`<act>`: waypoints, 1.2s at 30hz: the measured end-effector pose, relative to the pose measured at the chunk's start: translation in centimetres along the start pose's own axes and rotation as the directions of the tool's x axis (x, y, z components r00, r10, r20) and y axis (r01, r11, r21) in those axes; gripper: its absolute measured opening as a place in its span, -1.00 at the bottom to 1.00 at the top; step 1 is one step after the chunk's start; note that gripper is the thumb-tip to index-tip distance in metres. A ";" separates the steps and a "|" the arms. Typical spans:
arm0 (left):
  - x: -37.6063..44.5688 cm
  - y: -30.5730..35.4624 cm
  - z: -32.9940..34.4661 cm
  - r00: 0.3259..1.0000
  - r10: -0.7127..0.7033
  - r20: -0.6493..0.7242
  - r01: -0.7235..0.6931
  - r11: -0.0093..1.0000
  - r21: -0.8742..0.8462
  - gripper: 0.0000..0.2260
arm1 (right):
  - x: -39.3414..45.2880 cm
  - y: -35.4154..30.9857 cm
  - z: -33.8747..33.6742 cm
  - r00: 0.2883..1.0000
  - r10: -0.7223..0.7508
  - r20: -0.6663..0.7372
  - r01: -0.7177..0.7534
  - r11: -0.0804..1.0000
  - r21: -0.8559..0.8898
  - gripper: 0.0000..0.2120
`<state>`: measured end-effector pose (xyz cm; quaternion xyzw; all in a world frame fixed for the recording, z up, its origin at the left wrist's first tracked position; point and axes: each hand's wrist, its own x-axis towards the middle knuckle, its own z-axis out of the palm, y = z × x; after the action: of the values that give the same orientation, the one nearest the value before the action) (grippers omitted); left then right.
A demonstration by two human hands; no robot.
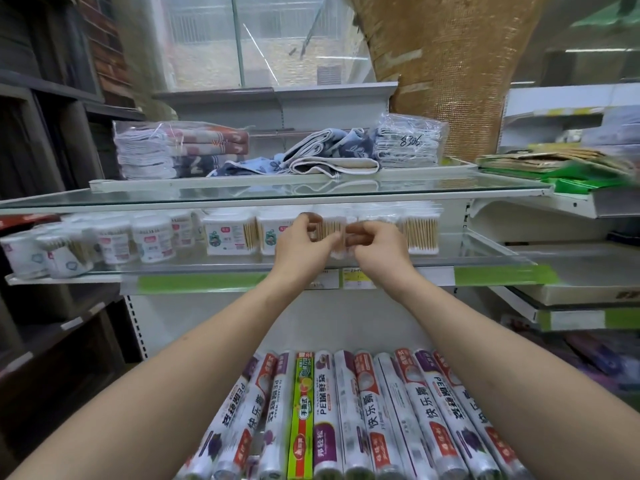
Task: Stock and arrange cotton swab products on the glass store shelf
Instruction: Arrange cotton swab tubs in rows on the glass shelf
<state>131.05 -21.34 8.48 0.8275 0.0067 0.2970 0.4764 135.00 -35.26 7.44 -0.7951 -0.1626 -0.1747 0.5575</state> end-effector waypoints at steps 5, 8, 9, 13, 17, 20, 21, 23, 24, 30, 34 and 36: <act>0.3 0.0 -1.0 0.997 -0.042 0.058 0.048 0.992 -0.117 -0.55 | -0.1 -0.4 0.3 0.993 -0.052 0.110 0.040 0.994 0.105 -0.44; 0.7 0.2 -1.2 0.996 -0.059 0.074 0.065 0.994 -0.090 -0.59 | -0.4 -0.8 0.7 0.996 -0.032 0.082 0.022 0.992 0.121 -0.42; 0.9 0.3 -1.2 0.994 -0.068 0.081 0.076 0.993 -0.095 -0.61 | -0.5 -0.9 0.6 0.999 -0.016 0.051 0.010 0.993 0.121 -0.44; 1.6 0.0 -1.4 0.981 -0.118 0.154 0.145 0.973 -0.180 -0.57 | -0.6 -0.5 -0.6 0.997 0.017 -0.078 -0.013 0.998 0.057 -0.54; 1.9 -0.2 -1.4 0.975 -0.109 0.192 0.150 0.966 -0.211 -0.77 | -1.4 -0.4 -1.8 0.990 0.030 -0.137 -0.032 0.999 -0.015 -0.59; 2.2 -0.7 -1.2 0.978 -0.085 0.192 0.128 0.967 -0.221 -0.75 | -1.7 -0.2 -2.2 0.979 0.034 -0.201 -0.039 0.999 -0.022 -0.60; 2.3 -0.9 -1.1 0.979 -0.071 0.189 0.115 0.966 -0.231 -0.75 | -1.8 -0.1 -2.3 0.975 0.034 -0.221 -0.042 0.999 -0.031 -0.62; 2.4 -1.0 -0.8 0.983 -0.043 0.179 0.086 0.967 -0.240 -0.73 | -1.8 0.0 -2.5 0.968 0.030 -0.248 -0.047 0.997 -0.063 -0.65; 2.4 -1.1 -0.7 0.984 -0.035 0.174 0.076 0.969 -0.235 -0.72 | -1.8 0.1 -2.7 0.967 0.022 -0.254 -0.045 0.995 -0.086 -0.68; 3.2 -1.9 0.0 0.993 -0.056 0.103 0.065 0.995 -0.080 -0.77 | -0.2 0.7 -4.0 0.957 -0.028 -0.288 -0.025 0.983 -0.180 -0.76; 3.1 -1.8 0.4 0.997 -0.067 0.026 0.067 0.998 0.013 -0.66 | 0.5 1.5 -4.6 0.962 -0.013 -0.274 -0.057 0.968 -0.246 -0.65; 3.0 -1.4 0.5 0.998 -0.059 -0.019 0.061 0.996 0.070 -0.70 | 0.8 1.6 -4.8 0.969 0.008 -0.248 -0.073 0.965 -0.252 -0.59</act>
<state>134.14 -20.10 8.60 0.8407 0.0460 0.2890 0.4556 135.94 -40.24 8.03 -0.8366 -0.0519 -0.2796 0.4683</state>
